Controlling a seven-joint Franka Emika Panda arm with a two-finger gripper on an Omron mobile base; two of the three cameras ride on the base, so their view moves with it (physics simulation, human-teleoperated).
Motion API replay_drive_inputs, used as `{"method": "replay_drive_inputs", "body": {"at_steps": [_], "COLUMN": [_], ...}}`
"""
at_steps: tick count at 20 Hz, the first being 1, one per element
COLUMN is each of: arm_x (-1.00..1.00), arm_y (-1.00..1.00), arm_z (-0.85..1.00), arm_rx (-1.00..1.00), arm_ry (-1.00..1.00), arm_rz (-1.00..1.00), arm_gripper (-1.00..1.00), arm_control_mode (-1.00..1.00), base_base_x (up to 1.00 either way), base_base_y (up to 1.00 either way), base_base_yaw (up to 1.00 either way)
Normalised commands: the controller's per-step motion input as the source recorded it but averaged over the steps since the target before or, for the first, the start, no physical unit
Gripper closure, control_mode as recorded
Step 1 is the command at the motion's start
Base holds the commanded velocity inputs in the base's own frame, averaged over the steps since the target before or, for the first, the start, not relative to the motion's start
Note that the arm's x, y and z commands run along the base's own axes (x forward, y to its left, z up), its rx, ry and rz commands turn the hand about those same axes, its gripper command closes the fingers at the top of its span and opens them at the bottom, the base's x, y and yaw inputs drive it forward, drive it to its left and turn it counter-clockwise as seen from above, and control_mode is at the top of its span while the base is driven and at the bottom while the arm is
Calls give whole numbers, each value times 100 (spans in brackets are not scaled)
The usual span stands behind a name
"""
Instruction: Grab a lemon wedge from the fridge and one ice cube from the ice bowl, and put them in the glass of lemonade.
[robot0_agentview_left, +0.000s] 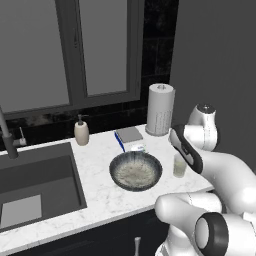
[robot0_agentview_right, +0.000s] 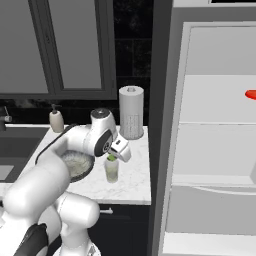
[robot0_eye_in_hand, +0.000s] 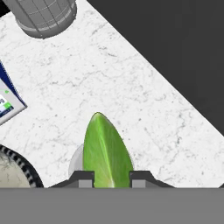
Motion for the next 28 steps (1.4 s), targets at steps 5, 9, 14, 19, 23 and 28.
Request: {"method": "replay_drive_inputs", "body": {"at_steps": [5,9,14,19,23,28], "arm_x": [1,0,0,0,0,-6], "arm_y": [0,0,0,0,0,0], "arm_z": [0,-9,0,0,0,0], "arm_rx": [0,0,0,0,0,0], "arm_ry": [0,0,0,0,0,0], "arm_rz": [0,0,0,0,0,0], "arm_gripper": [100,100,-100,-100,-100,-100], "arm_control_mode": [-100,-100,-100,-100,-100,-100], "base_base_x": [0,0,0,0,0,0], "base_base_y": [0,0,0,0,0,0], "base_base_yaw": [0,0,0,0,0,0]}}
